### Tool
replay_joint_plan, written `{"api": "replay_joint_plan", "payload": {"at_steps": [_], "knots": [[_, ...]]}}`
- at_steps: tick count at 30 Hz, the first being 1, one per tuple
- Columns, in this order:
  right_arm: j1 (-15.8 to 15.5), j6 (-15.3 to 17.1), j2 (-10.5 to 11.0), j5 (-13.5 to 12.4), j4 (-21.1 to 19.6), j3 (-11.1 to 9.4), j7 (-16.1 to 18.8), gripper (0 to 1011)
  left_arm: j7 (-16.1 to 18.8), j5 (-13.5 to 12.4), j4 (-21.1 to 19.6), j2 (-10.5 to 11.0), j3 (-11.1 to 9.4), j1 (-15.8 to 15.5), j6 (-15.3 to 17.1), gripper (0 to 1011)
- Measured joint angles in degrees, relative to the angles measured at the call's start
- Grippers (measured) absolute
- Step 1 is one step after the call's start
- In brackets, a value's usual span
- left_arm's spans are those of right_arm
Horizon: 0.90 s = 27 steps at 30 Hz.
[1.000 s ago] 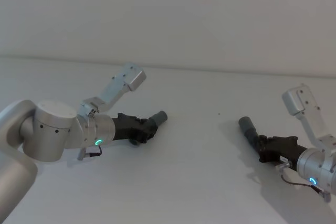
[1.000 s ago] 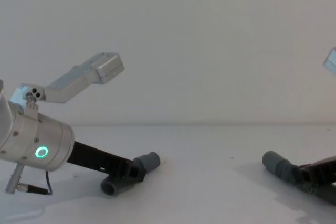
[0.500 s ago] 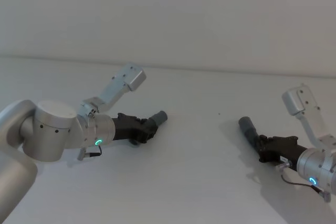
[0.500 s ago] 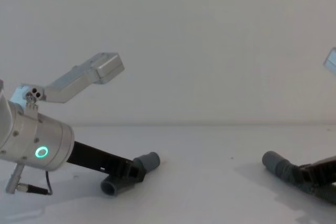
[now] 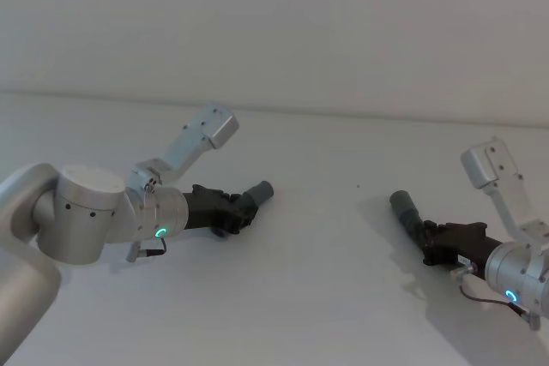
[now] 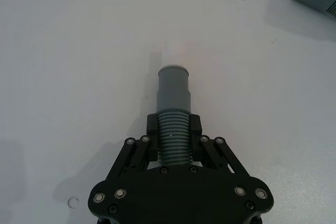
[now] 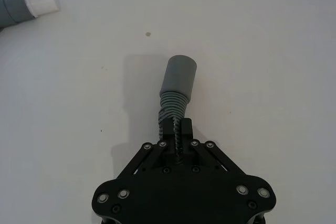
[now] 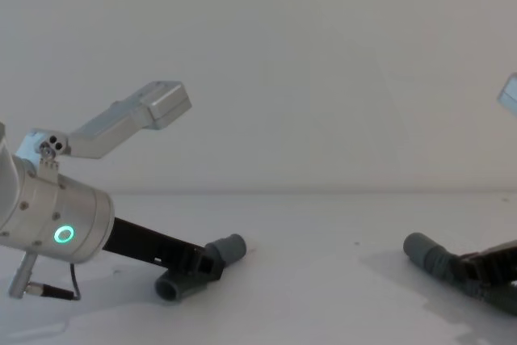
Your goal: Use both hands to pick up one end of the pipe from the table, align the ends, and insert them.
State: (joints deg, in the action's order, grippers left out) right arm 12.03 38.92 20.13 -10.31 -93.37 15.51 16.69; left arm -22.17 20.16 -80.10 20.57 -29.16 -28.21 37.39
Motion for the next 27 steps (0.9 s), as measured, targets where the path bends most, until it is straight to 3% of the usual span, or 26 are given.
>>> {"api": "replay_joint_plan", "payload": {"at_steps": [27], "knots": [[0.0, 0.0, 0.0, 0.0, 0.0, 0.0, 0.0, 59, 0.0, 0.0, 0.0, 0.0, 0.0, 0.0, 0.0, 317]]}}
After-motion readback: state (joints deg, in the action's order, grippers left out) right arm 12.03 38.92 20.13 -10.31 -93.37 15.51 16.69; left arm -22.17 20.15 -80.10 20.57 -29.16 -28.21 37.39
